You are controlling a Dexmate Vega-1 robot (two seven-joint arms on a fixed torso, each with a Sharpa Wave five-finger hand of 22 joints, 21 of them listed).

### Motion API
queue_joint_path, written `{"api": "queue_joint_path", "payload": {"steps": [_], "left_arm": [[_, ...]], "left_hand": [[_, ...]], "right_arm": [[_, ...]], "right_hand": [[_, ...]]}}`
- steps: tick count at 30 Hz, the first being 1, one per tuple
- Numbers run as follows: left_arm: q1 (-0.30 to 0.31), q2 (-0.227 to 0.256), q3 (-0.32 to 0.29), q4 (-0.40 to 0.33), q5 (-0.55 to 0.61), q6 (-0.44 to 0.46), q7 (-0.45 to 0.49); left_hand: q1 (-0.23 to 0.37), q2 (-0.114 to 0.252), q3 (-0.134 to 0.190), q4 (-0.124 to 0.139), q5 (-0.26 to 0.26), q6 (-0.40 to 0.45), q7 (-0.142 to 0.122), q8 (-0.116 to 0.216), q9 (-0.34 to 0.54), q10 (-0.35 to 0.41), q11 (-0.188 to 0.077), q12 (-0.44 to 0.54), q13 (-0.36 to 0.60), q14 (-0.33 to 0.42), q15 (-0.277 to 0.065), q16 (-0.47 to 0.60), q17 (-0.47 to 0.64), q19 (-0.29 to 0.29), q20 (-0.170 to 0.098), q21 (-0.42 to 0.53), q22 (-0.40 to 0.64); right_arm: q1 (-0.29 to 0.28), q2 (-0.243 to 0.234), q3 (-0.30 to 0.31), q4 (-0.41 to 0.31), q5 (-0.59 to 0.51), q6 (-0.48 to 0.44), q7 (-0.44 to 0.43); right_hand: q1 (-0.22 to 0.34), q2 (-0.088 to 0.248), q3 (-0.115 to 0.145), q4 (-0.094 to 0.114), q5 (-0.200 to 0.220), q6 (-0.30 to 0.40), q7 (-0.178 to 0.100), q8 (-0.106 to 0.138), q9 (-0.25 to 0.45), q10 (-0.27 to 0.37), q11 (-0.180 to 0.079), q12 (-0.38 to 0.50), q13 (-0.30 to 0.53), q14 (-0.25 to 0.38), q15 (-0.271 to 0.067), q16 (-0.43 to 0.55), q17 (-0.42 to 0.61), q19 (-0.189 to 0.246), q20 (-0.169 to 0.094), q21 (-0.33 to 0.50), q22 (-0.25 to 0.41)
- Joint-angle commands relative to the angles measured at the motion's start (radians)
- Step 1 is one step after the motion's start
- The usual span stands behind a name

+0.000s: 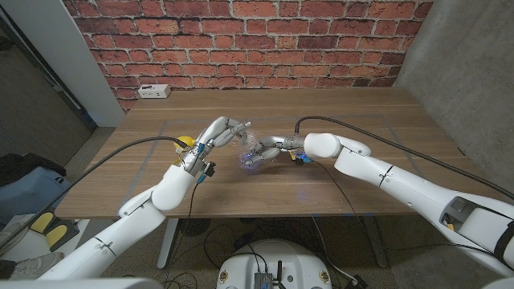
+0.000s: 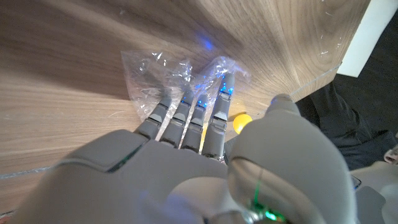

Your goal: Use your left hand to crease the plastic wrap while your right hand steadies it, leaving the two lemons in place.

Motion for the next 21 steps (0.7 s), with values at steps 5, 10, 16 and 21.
{"api": "queue_joint_path", "payload": {"steps": [5, 10, 16, 21], "left_arm": [[-0.018, -0.009, 0.012, 0.016, -0.004, -0.005, -0.007], [-0.022, -0.011, 0.015, 0.02, -0.005, -0.017, -0.006], [-0.021, -0.011, 0.013, 0.018, -0.002, -0.021, -0.005], [-0.021, -0.012, 0.011, 0.016, 0.003, -0.025, -0.002]], "left_hand": [[-0.014, -0.003, 0.012, 0.0, -0.001, -0.003, 0.005, 0.004, -0.001, 0.0, 0.002, -0.007, 0.006, -0.001, 0.004, 0.001, 0.007, -0.009, 0.002, 0.014, -0.001], [-0.017, -0.003, 0.015, 0.0, -0.001, -0.002, 0.005, 0.004, -0.002, 0.001, 0.003, -0.009, 0.008, 0.0, 0.004, 0.0, 0.007, -0.011, 0.003, 0.018, -0.002], [-0.023, -0.004, 0.019, -0.001, -0.002, 0.002, 0.006, 0.009, -0.001, 0.007, 0.002, -0.013, 0.007, 0.006, 0.006, 0.002, 0.009, -0.013, 0.004, 0.024, -0.004], [-0.026, -0.005, 0.022, -0.001, -0.002, 0.001, 0.007, 0.011, 0.0, 0.009, 0.002, -0.012, 0.013, 0.008, 0.005, 0.003, 0.01, -0.014, 0.004, 0.029, -0.005]], "right_arm": [[-0.144, 0.026, 0.119, 0.057, 0.031, 0.242, -0.373], [-0.175, 0.043, 0.14, 0.069, 0.002, 0.282, -0.467], [-0.209, 0.063, 0.163, 0.074, -0.028, 0.295, -0.565], [-0.221, 0.065, 0.168, 0.058, -0.052, 0.264, -0.59]], "right_hand": [[0.07, 0.026, 0.031, -0.044, 0.001, 0.032, 0.002, 0.026, 0.013, 0.022, -0.006, 0.005, 0.014, 0.041, -0.047, 0.033, 0.019, 0.067, -0.007, 0.017, 0.004], [0.078, 0.03, 0.035, -0.055, -0.006, 0.067, 0.016, 0.051, 0.023, 0.026, -0.004, 0.005, 0.019, 0.047, -0.056, 0.044, 0.03, 0.084, -0.012, 0.024, 0.005], [0.088, 0.051, 0.047, -0.075, -0.028, 0.109, 0.039, 0.107, 0.058, 0.126, -0.003, 0.052, 0.043, 0.156, -0.08, 0.106, 0.071, 0.157, -0.035, 0.057, 0.012], [0.084, 0.048, 0.047, -0.081, -0.04, 0.098, 0.039, 0.121, 0.075, 0.11, -0.002, 0.053, 0.055, 0.117, -0.067, 0.091, 0.084, 0.151, -0.035, 0.059, 0.014]]}}
